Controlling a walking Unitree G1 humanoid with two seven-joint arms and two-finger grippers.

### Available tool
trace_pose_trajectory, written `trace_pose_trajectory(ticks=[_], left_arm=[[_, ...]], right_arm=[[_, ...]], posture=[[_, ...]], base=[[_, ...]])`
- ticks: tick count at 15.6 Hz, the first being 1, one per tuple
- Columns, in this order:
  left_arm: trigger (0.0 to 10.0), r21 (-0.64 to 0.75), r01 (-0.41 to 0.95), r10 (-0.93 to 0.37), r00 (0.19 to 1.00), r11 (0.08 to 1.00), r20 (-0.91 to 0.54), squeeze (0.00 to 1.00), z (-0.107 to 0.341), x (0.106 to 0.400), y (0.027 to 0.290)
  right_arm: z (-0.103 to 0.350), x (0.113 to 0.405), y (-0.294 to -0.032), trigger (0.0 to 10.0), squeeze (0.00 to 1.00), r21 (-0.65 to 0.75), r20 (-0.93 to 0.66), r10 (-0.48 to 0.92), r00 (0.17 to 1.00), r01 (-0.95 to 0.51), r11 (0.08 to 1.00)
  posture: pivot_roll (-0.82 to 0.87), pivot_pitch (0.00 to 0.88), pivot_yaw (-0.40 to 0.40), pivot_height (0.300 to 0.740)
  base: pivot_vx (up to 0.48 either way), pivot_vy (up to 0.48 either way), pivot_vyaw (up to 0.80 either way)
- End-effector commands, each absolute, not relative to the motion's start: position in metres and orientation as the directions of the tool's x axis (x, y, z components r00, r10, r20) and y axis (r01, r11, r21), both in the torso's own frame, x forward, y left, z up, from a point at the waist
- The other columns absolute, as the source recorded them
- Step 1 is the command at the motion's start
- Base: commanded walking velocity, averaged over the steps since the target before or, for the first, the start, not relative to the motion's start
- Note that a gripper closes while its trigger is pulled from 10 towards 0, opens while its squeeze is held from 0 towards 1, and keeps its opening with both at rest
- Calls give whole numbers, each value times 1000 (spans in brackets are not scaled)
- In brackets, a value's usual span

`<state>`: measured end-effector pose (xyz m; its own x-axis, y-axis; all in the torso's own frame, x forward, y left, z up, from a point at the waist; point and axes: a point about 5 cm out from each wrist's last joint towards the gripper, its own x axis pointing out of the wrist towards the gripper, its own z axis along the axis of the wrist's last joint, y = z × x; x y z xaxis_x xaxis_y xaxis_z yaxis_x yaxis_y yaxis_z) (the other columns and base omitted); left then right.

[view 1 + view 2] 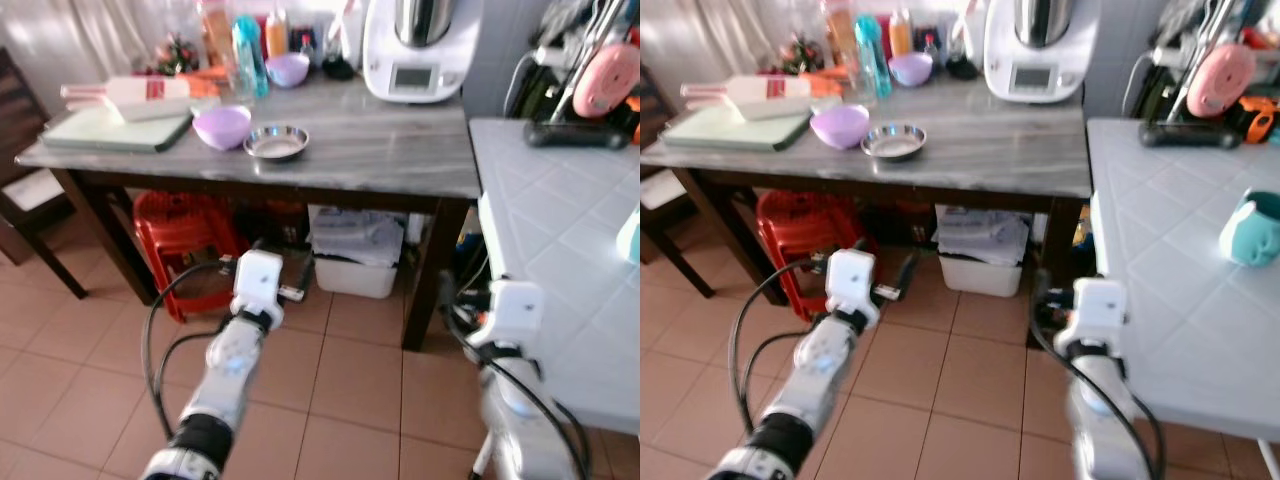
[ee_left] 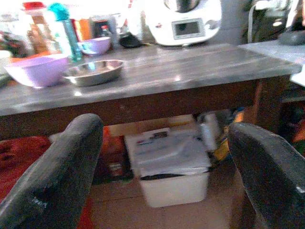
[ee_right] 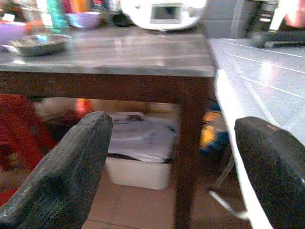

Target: Setting the table

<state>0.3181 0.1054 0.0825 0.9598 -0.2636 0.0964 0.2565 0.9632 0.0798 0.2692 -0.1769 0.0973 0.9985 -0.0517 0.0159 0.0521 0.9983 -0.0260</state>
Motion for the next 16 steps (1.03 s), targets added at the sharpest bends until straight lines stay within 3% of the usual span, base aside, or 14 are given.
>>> trace_pose_trajectory(ticks=[1, 16], left_arm=[[10000, 79, 259, -266, 958, 963, 106, 0, 85, 319, 103], [10000, 80, 274, -281, 954, 958, 100, 0, 82, 316, 102]], right_arm=[[100, 269, -183, 10000, 0, -35, 22, -70, 997, 71, 997], [98, 266, -187, 10000, 0, -53, 15, -102, 995, 103, 993]], posture=[[-65, 0, 76, 740], [-68, 0, 77, 740]], base=[[0, -326, 0], [0, -333, 0]])
